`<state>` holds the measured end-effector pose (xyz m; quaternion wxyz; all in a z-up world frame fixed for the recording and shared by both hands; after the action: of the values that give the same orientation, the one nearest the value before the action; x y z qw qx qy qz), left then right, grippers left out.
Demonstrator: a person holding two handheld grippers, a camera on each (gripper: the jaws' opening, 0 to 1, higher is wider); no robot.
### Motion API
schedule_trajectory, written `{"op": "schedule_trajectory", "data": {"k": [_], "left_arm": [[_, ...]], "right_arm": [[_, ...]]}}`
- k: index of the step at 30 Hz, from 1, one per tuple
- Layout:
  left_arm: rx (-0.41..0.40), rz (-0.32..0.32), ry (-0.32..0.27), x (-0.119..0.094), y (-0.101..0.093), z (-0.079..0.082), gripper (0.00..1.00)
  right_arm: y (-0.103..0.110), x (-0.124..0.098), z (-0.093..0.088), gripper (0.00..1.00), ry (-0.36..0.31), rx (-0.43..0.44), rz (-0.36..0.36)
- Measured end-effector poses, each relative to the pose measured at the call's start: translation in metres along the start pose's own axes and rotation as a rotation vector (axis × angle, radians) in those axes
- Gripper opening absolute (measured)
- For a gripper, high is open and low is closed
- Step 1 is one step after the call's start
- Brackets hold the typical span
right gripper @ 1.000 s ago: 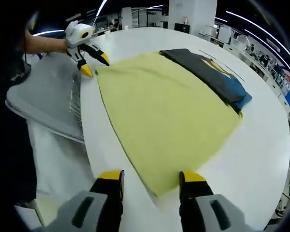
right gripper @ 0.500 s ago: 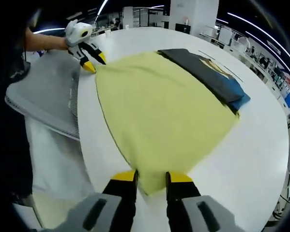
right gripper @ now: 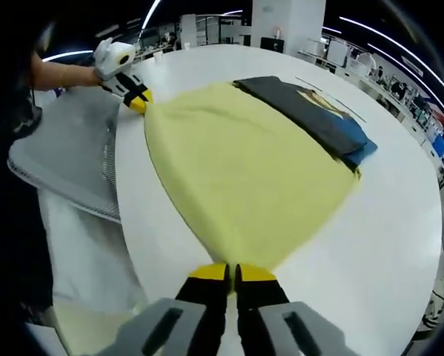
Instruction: Fold the garment on the visible template until the final outline fits inside the template.
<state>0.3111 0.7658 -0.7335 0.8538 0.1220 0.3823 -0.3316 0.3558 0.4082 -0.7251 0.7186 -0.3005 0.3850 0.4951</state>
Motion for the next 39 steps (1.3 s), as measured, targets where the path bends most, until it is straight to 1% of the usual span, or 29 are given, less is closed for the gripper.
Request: {"op": "schedule_trajectory", "data": {"k": [4,10,17,21,25,31,35,39], "left_arm": [[0.002,0.015,0.001,-0.007,0.0,0.0,0.0],[0.007,0.026,-0.001,-0.018,-0.004,0.002,0.0],[-0.013,0.019,0.009,-0.025,-0.011,-0.005,0.0],[-0.011,0.013,0.024,-0.03,-0.019,-0.008,0.0],[-0.02,0.016,0.018,-0.035,-0.023,-0.011,0.0],[-0.037,0.014,0.027,-0.045,-0.032,-0.012,0.0],[-0.042,0.004,0.041,-0.051,-0.039,-0.015,0.0],[-0.035,-0.001,0.043,-0.057,-0.045,-0.016,0.0]], "right_arm": [[0.006,-0.003,0.002,0.0,-0.026,0.026,0.003],[0.014,-0.007,0.001,0.0,-0.045,0.055,-0.001],[0.024,-0.013,-0.002,0.0,-0.06,0.077,-0.002],[0.031,-0.015,-0.004,0.0,-0.06,0.087,0.005],[0.036,-0.019,-0.005,0.0,-0.066,0.097,0.005],[0.045,-0.025,-0.006,0.0,-0.068,0.104,0.015],[0.052,-0.029,-0.007,0.0,-0.06,0.108,0.028],[0.06,-0.033,-0.007,0.0,-0.041,0.093,0.044]]}}
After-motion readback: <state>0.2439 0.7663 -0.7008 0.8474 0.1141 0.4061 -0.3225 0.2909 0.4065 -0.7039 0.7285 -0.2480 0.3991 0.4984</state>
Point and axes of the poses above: the point that each gripper's makers call its tool centre point, and the gripper's own axes: x roughly forward along the fingers, y roughly to its left, z roughly out of its top, the point moved 5 cm from there along -x, roughly backward along the fingers, and after that the axes turned 7 degrees about -x, right-handed, at the moved point
